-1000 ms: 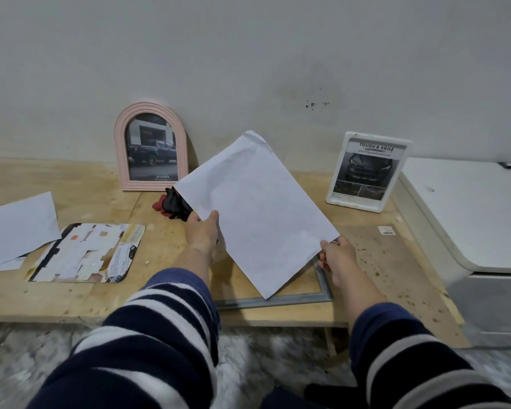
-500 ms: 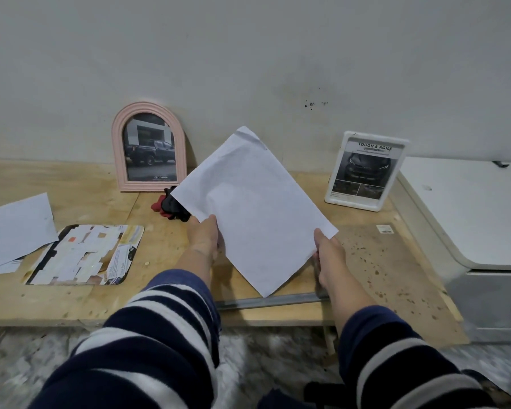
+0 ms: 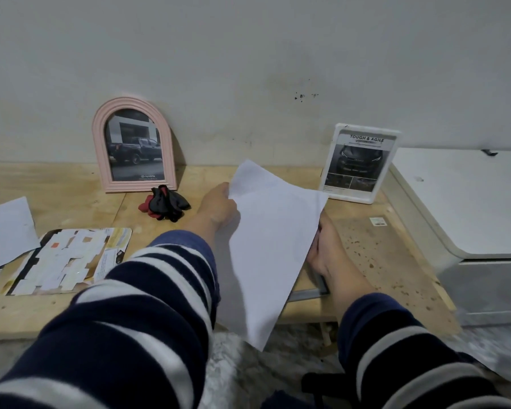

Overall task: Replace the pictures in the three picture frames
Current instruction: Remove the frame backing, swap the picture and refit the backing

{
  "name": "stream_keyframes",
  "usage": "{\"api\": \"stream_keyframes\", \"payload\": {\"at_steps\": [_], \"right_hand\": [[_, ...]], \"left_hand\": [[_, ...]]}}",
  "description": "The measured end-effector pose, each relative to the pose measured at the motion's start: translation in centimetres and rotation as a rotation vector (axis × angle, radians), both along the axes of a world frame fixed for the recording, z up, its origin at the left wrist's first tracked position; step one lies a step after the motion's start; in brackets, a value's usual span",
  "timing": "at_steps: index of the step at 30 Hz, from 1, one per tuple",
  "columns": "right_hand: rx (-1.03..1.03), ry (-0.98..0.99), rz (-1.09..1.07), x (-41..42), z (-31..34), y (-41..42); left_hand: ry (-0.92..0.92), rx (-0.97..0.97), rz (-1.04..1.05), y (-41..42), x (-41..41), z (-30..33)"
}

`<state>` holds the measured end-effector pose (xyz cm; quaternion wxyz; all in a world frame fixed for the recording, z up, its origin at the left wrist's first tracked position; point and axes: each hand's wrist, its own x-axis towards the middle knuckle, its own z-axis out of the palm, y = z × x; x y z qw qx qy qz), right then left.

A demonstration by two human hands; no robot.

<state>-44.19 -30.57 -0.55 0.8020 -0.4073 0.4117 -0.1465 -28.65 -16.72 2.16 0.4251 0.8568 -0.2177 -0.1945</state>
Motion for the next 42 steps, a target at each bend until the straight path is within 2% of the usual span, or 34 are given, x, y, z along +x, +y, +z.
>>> {"api": "stream_keyframes", "payload": {"at_steps": [6,7,10,14,17,20,24,29,32,34,37,39,42], "right_hand": [[0.101,-0.034,-0.007,-1.1,-0.9,-0.9],[0.074,0.012,0.009,-1.3,-1.0,-0.8],[-0.172,0.321,0.09,-1.9,-2.1,-0.3],[-0.18,0.424,-0.03,-2.4,-4.0,-0.2],[-0.145,0.426,-0.112,-3.2,-4.8,0.0],[-0.145,0.436,-0.163,-3.8,-5.4,0.5],[-0.179,0.448,-0.154,-4.2,-5.7,1.2],[-0.359,0.514,-0.071,-4.5,-6.1,1.7],[-0.576,0.558,0.015,-4.8,-6.0,1.6],[-0.762,0.627,0.142,-4.9,-5.7,1.2],[-1.008,0.838,0.403,-4.9,-6.0,0.6],[-1.08,0.94,0.559,-5.0,-6.3,0.7],[-1.135,0.967,0.67,-5.4,-7.0,1.2]], "left_hand": [[-0.215,0.157,-0.133,-0.6,0.3,-1.4],[-0.28,0.196,-0.138,-0.9,0.1,-1.4],[-0.417,0.296,-0.174,-2.0,-0.9,-1.1],[-0.539,0.347,-0.165,-2.6,-2.0,-3.0],[-0.435,0.416,-0.158,-1.4,-3.2,-4.9],[-0.29,0.567,-0.232,0.3,-4.7,-6.9],[-0.15,0.708,-0.307,2.1,-6.5,-8.7],[-0.161,0.75,-0.284,3.7,-8.0,-9.3],[-0.203,0.761,-0.27,4.2,-8.8,-9.1],[-0.201,0.769,-0.266,4.5,-9.0,-9.1],[-0.223,0.785,-0.282,4.9,-9.1,-9.7],[-0.236,0.796,-0.284,5.3,-9.3,-10.1],[-0.263,0.848,-0.255,5.9,-10.1,-10.6]]}}
